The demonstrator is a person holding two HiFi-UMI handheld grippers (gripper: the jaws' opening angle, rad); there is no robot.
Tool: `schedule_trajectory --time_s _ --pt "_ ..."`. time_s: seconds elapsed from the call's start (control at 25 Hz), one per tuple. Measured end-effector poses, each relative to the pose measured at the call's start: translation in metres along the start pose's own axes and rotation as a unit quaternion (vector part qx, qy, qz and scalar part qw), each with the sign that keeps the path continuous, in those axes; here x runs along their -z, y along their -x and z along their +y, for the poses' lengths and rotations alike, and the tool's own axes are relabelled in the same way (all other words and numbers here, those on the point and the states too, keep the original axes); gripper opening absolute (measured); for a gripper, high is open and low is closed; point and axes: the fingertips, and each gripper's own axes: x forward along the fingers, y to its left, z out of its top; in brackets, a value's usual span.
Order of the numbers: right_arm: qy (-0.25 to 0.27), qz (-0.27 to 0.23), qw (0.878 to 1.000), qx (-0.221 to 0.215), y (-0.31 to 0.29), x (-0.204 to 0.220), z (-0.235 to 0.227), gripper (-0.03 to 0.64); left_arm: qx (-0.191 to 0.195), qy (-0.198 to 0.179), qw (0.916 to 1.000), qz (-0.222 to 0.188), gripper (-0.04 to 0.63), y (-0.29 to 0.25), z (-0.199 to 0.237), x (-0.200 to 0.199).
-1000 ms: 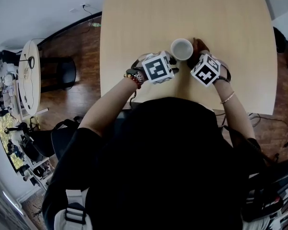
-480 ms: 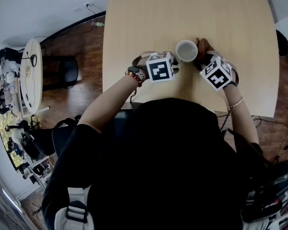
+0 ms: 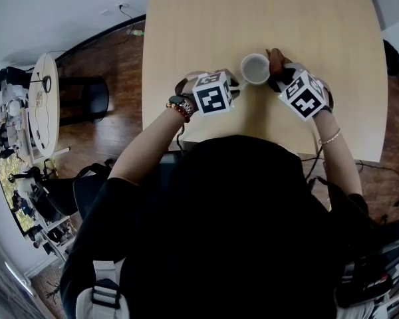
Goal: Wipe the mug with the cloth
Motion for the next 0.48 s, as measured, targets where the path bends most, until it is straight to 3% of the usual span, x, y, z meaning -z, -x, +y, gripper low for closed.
schedule_trajectory --time_s 0.28,0.48 --pt "0.012 0.032 0.999 -0.014 -0.025 0.013 0.005 0.058 -0.044 0.011 0.9983 -0.037 0.074 0.000 0.001 -0.003" --pt "0.030 0.074 0.997 -0.008 -0.043 0.028 0.009 0.058 -0.049 0.092 0.9913 -0.079 0.119 0.010 -0.003 -0.011"
